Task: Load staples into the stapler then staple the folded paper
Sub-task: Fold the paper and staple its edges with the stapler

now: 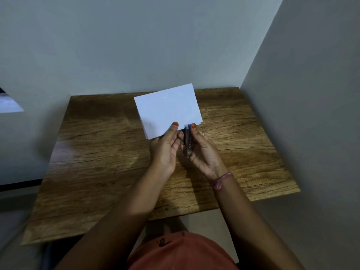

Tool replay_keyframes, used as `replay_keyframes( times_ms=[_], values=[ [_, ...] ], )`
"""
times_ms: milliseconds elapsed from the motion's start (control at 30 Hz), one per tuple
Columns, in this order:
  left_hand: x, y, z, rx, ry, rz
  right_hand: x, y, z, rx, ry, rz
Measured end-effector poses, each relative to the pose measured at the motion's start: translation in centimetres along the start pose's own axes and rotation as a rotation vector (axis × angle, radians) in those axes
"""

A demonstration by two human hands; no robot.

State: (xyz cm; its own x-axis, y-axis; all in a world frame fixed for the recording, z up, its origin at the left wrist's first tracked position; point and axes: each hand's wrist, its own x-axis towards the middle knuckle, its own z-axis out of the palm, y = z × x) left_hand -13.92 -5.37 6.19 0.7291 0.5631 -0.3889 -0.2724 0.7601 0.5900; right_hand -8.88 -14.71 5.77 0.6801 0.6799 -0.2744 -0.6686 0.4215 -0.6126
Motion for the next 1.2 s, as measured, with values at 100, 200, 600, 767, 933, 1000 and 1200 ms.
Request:
replay_keyframes(
  times_ms=[100, 200, 600, 767, 933, 1000, 1200],
  values=[
    [0.0, -0.1, -0.1, 0.064, 0.014, 0.075, -0.2, 0.1, -0.2, 0.017, -0.012, -0.016],
    [-0.1, 0.0, -0.3, 0.159, -0.014, 0.158, -0.2, 0.4, -0.2, 0.057, -0.021, -0.031],
    [0.7, 1.3, -0.2, 0.179, 0.024, 0.25, -0.1, 0.2, -0.9, -0.006, 0.055, -0.018],
    [0.8, 0.9, -0.2, 0.157, -0.04, 0.209, -0.3, 1.3, -0.2, 0.018, -0.004, 0.022],
    [0.8, 0.5, -0.5, 0.251, -0.054, 0.252, 0.3, 1.4, 0.4, 0.066, -0.004, -0.015],
    [0.8, 0.4, -0.8, 0.317, -0.062, 0.279, 0.6, 1.3, 0.4, 0.071, 0.011, -0.039],
    [0.8, -0.1, -1.5, 0.432, -0.074, 0.298, 0.9, 0.7, 0.2, 0.085, 0.027, -0.074]
  ],
)
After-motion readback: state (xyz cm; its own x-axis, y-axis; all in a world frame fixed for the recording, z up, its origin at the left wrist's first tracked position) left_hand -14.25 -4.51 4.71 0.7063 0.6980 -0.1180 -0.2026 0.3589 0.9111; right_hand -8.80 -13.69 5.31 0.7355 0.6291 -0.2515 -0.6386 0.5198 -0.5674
